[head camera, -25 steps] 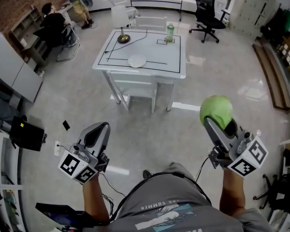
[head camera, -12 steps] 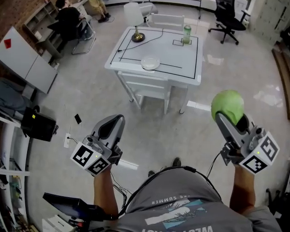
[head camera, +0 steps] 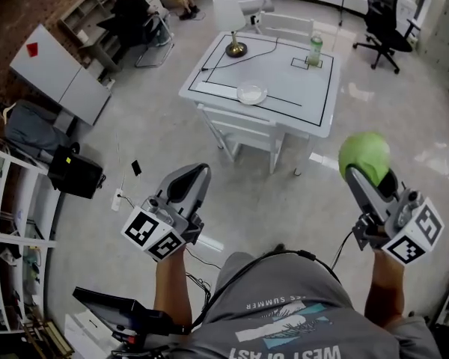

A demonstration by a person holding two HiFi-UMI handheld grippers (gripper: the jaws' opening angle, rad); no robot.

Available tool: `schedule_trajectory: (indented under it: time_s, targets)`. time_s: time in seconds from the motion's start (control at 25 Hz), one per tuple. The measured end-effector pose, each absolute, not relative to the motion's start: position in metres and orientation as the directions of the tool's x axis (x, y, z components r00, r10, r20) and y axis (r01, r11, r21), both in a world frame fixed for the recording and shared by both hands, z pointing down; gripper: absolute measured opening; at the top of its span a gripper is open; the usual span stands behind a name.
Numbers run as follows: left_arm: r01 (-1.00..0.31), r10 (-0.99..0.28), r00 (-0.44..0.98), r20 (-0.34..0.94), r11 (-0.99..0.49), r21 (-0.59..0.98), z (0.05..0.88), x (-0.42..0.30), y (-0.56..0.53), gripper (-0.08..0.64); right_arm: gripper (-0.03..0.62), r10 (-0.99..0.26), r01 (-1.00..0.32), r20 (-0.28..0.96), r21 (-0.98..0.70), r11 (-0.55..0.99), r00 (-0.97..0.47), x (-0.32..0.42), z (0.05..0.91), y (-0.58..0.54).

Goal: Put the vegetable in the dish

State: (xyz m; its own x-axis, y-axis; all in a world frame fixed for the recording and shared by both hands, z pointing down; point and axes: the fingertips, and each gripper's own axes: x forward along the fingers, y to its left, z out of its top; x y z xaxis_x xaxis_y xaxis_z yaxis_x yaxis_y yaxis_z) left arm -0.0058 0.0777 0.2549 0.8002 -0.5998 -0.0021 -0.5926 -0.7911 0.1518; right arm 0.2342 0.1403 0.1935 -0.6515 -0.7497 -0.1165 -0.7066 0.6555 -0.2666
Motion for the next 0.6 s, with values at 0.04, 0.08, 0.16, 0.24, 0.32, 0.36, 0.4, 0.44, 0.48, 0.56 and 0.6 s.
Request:
schedule_trajectory:
  time_s: [0.04, 0.08, 0.16, 0.24, 0.32, 0.36, 0.4, 0.44, 0.48, 0.56, 0.6]
  targets:
    - [-0.596, -0.602, 0.799, 0.004, -0.789, 0.150, 0.257, -0.005, 0.075, 0.006, 0.149, -0.748, -0.704, -0.117, -0.270, 0.657, -0.653, 0.236, 0.195, 0.136]
    - [-0.598, -0.603, 0.798, 0.012, -0.788, 0.148, 0.259, -0.005, 0.073, 0.007, 0.150, -0.748, -0.703, -0.117, -0.274, 0.657, -0.653, 0.237, 0.196, 0.132]
    - [-0.601, -0.603, 0.797, 0.031, -0.787, 0.143, 0.263, -0.008, 0.067, 0.006, 0.150, -0.748, -0.701, -0.114, -0.282, 0.655, -0.654, 0.235, 0.198, 0.124]
    - [-0.601, -0.603, 0.797, 0.041, -0.785, 0.147, 0.267, -0.014, 0.058, 0.007, 0.150, -0.752, -0.705, -0.107, -0.284, 0.650, -0.651, 0.232, 0.201, 0.116]
    - [-0.594, -0.596, 0.802, 0.041, -0.789, 0.158, 0.272, -0.020, 0.046, 0.006, 0.150, -0.761, -0.715, -0.099, -0.282, 0.639, -0.641, 0.226, 0.204, 0.106]
    - [-0.586, -0.588, 0.808, 0.041, -0.794, 0.162, 0.274, -0.023, 0.039, 0.006, 0.150, -0.768, -0.722, -0.097, -0.283, 0.631, -0.633, 0.222, 0.204, 0.101]
    - [-0.576, -0.578, 0.815, 0.042, -0.801, 0.163, 0.275, -0.025, 0.032, 0.006, 0.150, -0.775, -0.729, -0.097, -0.285, 0.623, -0.624, 0.217, 0.204, 0.097]
    - [-0.564, -0.565, 0.824, 0.042, -0.810, 0.163, 0.276, -0.027, 0.026, 0.006, 0.150, -0.782, -0.734, -0.098, -0.287, 0.615, -0.616, 0.213, 0.203, 0.094]
    - [-0.552, -0.554, 0.832, 0.039, -0.818, 0.162, 0.275, -0.030, 0.019, 0.006, 0.150, -0.788, -0.740, -0.100, -0.288, 0.608, -0.608, 0.208, 0.202, 0.091]
    - [-0.531, -0.535, 0.845, 0.026, -0.832, 0.161, 0.271, -0.035, 0.003, 0.006, 0.149, -0.801, -0.755, -0.102, -0.284, 0.591, -0.590, 0.199, 0.200, 0.082]
    - [-0.522, -0.526, 0.850, 0.020, -0.837, 0.163, 0.270, -0.039, -0.005, 0.006, 0.150, -0.810, -0.763, -0.101, -0.283, 0.581, -0.578, 0.195, 0.199, 0.077]
